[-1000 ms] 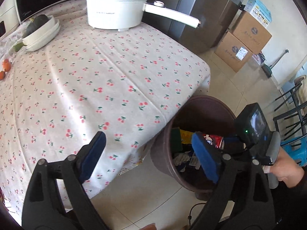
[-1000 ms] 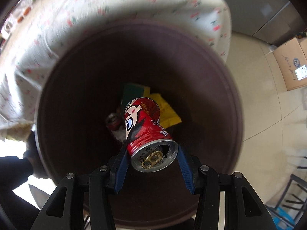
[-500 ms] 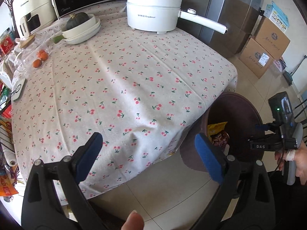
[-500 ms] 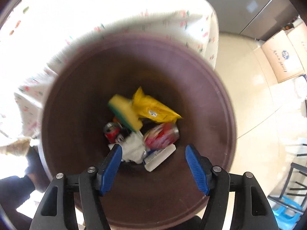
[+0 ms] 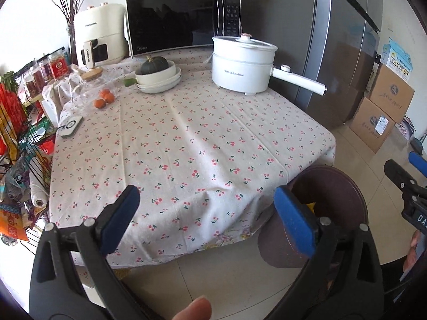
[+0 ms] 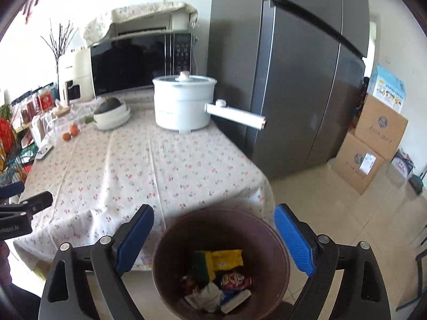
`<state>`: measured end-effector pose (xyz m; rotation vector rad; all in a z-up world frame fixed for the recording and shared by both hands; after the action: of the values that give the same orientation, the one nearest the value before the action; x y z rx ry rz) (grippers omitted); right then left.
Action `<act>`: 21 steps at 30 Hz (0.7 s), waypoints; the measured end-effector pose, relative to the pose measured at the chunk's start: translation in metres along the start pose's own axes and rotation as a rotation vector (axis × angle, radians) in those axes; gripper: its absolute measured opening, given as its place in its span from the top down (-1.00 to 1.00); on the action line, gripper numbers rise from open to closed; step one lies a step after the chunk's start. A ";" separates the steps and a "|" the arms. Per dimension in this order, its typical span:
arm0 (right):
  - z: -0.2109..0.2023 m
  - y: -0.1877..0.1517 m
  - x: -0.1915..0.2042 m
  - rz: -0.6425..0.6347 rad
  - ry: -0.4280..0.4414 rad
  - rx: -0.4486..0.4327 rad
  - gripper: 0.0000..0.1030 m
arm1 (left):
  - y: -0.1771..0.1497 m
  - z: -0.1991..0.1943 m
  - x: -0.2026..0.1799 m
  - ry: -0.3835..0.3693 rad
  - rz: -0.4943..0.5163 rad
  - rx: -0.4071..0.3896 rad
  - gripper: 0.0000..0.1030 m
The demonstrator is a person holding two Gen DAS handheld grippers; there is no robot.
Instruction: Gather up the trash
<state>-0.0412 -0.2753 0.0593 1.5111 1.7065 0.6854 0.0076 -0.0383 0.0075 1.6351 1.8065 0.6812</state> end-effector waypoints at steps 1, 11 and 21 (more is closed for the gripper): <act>-0.002 0.003 0.003 -0.001 -0.015 -0.023 -1.00 | -0.001 -0.003 -0.001 0.005 0.006 -0.017 -0.96; -0.005 0.008 0.017 0.018 0.002 -0.036 -1.00 | -0.001 -0.018 -0.010 0.012 0.034 -0.105 -0.97; 0.000 0.004 0.022 0.022 0.011 -0.023 -1.00 | -0.003 -0.016 -0.010 0.020 0.026 -0.097 -0.97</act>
<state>-0.0396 -0.2529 0.0585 1.5147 1.6868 0.7231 -0.0054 -0.0481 0.0175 1.5953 1.7416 0.7868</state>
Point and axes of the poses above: each gripper's, at about its wrist camera, not at the fingertips, and z roughly the way its jaws point, x to its left, y to its top, the point moved 2 cm from there along z, roughly the way its jaws point, and after that the axes turned 7 degrees about -z, right-handed, at the moved point
